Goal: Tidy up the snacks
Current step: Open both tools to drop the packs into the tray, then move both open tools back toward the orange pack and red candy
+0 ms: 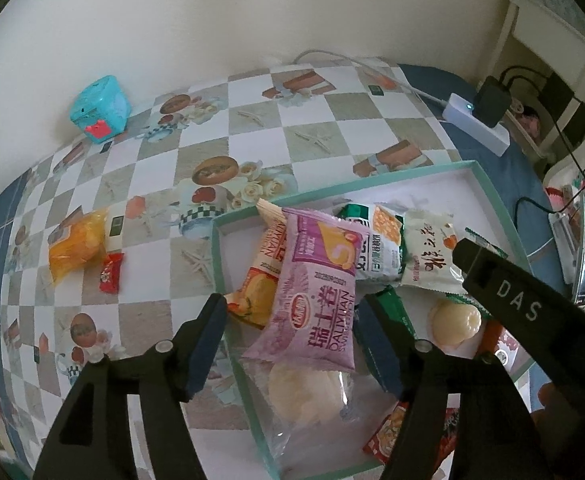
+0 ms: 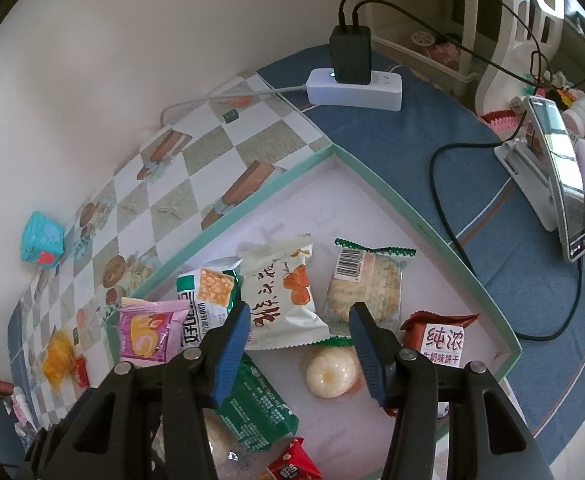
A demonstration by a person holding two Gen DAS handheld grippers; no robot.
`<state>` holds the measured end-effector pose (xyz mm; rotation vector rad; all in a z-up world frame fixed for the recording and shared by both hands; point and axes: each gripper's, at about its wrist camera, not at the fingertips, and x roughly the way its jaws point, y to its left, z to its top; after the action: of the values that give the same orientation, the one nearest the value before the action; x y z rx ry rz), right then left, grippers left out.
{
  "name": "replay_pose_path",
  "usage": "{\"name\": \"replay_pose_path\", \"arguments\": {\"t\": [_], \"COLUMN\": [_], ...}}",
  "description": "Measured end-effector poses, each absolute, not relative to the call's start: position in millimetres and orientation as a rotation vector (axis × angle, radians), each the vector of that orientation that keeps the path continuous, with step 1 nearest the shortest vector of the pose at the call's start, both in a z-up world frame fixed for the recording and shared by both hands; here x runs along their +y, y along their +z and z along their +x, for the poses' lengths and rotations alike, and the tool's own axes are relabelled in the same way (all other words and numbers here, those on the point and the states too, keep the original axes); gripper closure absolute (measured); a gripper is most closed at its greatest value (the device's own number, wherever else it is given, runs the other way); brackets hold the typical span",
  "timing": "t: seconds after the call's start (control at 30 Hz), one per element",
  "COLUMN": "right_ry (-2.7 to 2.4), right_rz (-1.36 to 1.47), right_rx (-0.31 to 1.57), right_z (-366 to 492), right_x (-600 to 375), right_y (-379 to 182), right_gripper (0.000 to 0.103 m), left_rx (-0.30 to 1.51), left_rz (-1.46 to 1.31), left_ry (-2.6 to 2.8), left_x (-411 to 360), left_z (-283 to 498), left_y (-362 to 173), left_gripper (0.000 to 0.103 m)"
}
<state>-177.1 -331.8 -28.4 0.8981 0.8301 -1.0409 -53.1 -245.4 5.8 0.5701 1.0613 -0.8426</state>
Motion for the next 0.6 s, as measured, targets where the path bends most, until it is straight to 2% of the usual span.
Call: {"name": "replay_pose_path", "arguments": {"t": [0.37, 0.5, 0.53, 0.6], "right_ry": [-1.025, -1.007, -1.0, -0.985], "right_rz": [0.87, 0.854, 0.85, 0.849], "right_rx": [0.846, 0.847, 0.849, 0.847], "right_z": [-170.8, -165.9, -164.1, -161.3], "right_x": [-328.2, -325.2, -324.2, -322.5], "right_y": [-24.0, -23.1, -23.1, -23.1], "right_gripper": [0.044, 0.035, 0.034, 0.026], "left_rx": [1.113, 1.142, 1.151, 1.167], "left_rz": [0.467, 0.387, 0.36, 0.316], "left_ry": [-0.709, -0.633, -0.605, -0.555], "left_x": [-218.8, -198.3, -190.9, -178.1], "left_z": [-19.6, 2.3, 10.0, 22.6], "left_y": [15.9, 17.9, 17.8, 16.4], "left_gripper": [0.033, 0.031, 0.029, 0.02]}}
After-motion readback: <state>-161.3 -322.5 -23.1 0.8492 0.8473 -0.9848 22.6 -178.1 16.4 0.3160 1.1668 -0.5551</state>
